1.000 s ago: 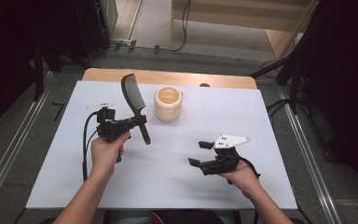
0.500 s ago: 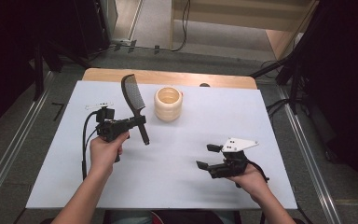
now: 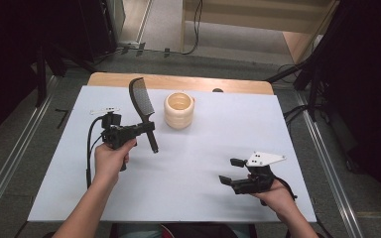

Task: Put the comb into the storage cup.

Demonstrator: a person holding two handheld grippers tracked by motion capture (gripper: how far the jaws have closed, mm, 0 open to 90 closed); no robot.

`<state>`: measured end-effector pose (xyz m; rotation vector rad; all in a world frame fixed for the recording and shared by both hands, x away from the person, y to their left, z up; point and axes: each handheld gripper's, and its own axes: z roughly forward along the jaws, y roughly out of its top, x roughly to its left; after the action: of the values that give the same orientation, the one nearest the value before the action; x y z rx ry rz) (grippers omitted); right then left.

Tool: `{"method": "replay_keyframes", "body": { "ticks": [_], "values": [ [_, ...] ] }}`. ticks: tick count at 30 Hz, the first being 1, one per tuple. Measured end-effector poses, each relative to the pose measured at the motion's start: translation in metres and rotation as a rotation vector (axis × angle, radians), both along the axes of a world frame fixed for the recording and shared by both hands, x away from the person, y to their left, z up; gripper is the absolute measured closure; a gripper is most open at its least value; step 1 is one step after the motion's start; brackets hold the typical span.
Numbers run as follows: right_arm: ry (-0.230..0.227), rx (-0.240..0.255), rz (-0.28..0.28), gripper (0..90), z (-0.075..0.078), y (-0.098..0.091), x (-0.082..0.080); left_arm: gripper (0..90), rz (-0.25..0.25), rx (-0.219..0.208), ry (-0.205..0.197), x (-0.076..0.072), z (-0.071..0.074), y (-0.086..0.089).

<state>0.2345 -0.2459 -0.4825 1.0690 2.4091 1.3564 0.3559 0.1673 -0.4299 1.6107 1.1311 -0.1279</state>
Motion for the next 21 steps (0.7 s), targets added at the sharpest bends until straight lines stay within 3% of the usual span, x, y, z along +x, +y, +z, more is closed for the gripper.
{"method": "replay_keyframes", "body": {
  "ticks": [21],
  "values": [
    [0.02, -0.006, -0.032, 20.8, -0.003, -0.01, -0.003, 73.0, -0.111, 0.027, -0.045, 0.018, 0.007, -0.008]
  ]
}}
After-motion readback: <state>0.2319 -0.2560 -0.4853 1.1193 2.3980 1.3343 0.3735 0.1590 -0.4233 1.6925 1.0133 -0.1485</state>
